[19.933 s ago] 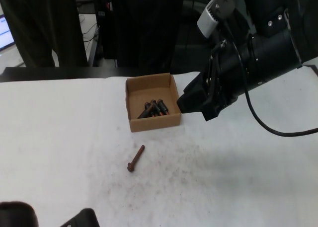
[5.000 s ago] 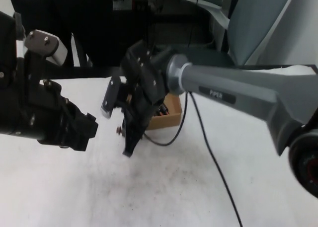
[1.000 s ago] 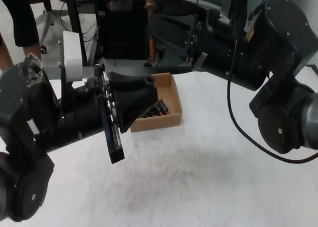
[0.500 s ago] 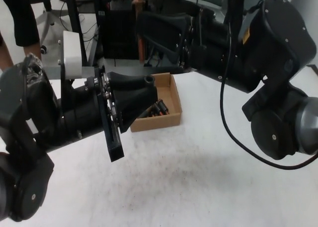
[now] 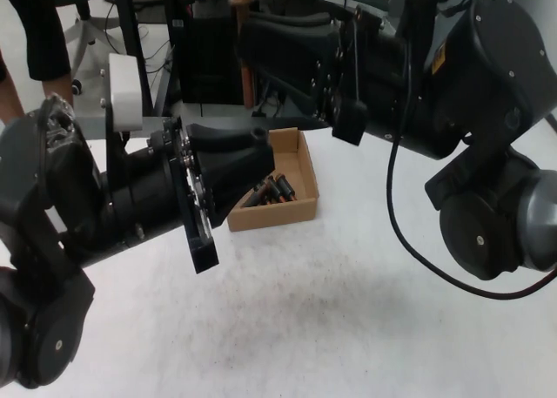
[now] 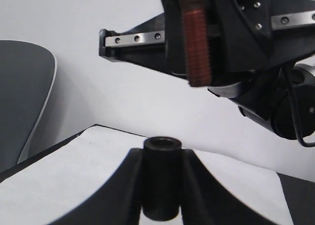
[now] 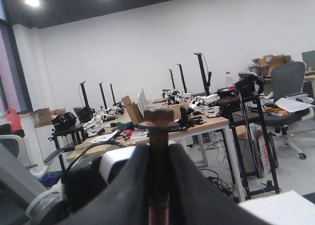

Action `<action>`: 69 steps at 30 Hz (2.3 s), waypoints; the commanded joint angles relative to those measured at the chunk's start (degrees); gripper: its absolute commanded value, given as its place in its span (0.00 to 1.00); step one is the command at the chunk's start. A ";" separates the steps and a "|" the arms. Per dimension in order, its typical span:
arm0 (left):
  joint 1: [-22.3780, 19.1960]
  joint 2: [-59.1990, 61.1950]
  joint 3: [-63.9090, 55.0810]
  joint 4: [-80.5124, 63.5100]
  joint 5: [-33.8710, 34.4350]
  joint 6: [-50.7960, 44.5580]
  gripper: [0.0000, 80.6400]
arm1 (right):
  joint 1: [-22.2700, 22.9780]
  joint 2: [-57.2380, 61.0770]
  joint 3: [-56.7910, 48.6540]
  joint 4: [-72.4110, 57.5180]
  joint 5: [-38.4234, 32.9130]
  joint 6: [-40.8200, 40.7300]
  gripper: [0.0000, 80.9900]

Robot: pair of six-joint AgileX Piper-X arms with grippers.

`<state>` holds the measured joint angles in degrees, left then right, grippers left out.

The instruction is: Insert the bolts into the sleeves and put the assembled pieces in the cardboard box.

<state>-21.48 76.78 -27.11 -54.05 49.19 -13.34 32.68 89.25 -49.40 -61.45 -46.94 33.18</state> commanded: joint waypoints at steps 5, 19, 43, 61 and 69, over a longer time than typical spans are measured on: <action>-0.21 -0.19 -0.20 -4.08 -0.69 -3.66 0.00 | -0.07 -0.32 -0.84 5.30 -0.13 -4.93 0.01; -0.21 -0.19 -0.20 -6.24 -0.54 -3.79 0.00 | -0.28 -0.32 -0.72 5.52 1.81 -6.21 0.01; -0.21 -0.19 -0.20 -6.24 -2.17 -3.79 0.00 | -1.94 -0.32 -0.72 5.52 0.78 -5.75 0.01; -0.21 -0.19 -0.20 -6.24 -3.76 -5.14 0.00 | -1.94 -0.32 -0.72 5.52 0.49 -4.42 0.01; -0.21 -0.19 -0.20 -6.24 -3.76 -5.14 0.00 | -1.83 -0.32 -0.72 5.52 1.20 -4.42 0.01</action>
<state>-21.48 76.78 -27.03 -59.01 46.20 -17.94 30.89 89.25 -49.76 -56.04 -46.25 28.66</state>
